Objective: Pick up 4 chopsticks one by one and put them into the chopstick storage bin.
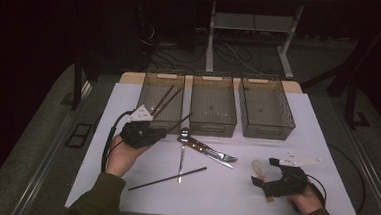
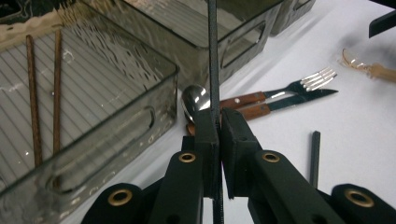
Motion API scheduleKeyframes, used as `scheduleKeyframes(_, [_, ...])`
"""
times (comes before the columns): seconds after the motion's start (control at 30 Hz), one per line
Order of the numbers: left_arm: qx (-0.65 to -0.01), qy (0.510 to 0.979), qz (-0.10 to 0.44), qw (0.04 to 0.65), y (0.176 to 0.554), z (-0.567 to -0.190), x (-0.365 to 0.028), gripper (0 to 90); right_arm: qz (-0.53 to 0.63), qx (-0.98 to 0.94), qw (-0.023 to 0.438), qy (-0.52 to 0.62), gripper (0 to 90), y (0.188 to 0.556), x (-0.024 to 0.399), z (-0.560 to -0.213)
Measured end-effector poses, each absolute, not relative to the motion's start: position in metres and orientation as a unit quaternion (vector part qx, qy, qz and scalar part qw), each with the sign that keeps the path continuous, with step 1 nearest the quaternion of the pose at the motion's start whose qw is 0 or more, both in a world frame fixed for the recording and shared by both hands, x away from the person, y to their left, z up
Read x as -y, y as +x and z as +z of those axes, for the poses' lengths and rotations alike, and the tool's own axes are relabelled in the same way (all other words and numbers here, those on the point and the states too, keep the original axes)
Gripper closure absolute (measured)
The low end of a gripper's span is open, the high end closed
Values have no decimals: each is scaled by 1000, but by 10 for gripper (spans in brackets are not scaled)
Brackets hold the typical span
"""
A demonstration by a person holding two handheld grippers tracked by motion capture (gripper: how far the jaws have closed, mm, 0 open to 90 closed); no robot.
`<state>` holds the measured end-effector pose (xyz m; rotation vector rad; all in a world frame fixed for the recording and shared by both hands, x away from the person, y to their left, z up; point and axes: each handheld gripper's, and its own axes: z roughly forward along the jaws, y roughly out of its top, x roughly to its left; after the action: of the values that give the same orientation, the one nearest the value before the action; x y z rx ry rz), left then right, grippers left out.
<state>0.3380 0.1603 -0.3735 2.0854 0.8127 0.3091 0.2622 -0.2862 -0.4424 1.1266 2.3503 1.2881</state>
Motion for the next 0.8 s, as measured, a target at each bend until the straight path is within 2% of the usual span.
scheduleKeyframes(0.33, [-328, 828, 128, 437, 356, -362, -157, 855, 442, -800, 112, 390, 13, 263, 287, -443])
scheduleKeyframes(0.8, [-345, 819, 139, 438, 404, -346, -155, 855, 441, -798, 111, 397, 13, 264, 288, -445])
